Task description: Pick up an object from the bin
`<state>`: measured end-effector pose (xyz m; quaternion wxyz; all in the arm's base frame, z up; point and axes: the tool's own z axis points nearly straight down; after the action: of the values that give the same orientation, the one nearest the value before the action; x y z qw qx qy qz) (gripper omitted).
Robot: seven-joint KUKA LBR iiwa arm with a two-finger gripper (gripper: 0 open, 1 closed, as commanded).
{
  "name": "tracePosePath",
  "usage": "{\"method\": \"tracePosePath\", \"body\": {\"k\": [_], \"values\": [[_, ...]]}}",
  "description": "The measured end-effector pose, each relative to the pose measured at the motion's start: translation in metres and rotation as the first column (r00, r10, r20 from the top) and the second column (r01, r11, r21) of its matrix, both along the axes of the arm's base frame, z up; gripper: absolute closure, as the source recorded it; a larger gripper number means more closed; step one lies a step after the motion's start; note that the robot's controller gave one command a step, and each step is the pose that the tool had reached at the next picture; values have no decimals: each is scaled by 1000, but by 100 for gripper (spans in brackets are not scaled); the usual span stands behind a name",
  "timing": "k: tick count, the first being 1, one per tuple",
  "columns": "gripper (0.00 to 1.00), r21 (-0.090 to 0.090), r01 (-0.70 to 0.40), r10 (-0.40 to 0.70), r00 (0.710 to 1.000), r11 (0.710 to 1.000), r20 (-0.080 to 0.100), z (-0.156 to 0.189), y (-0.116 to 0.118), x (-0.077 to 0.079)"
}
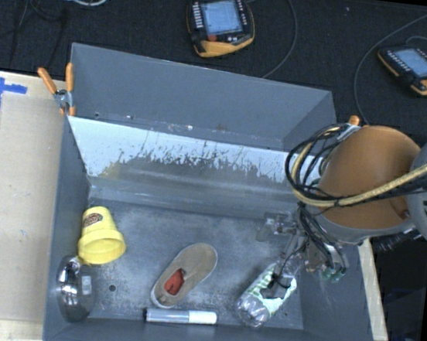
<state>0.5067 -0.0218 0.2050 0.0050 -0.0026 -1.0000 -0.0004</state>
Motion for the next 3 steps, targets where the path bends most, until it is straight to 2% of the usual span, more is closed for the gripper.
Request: {"method": "tracePosePath", "body": {"k": [1,2,3], "values": [[0,3,56,-56,998,998,0,-27,91,36],[100,-1,61,-61,998,998,-1,-25,86,36],[100,-1,61,-61,998,998,-1,-25,86,36]]}}
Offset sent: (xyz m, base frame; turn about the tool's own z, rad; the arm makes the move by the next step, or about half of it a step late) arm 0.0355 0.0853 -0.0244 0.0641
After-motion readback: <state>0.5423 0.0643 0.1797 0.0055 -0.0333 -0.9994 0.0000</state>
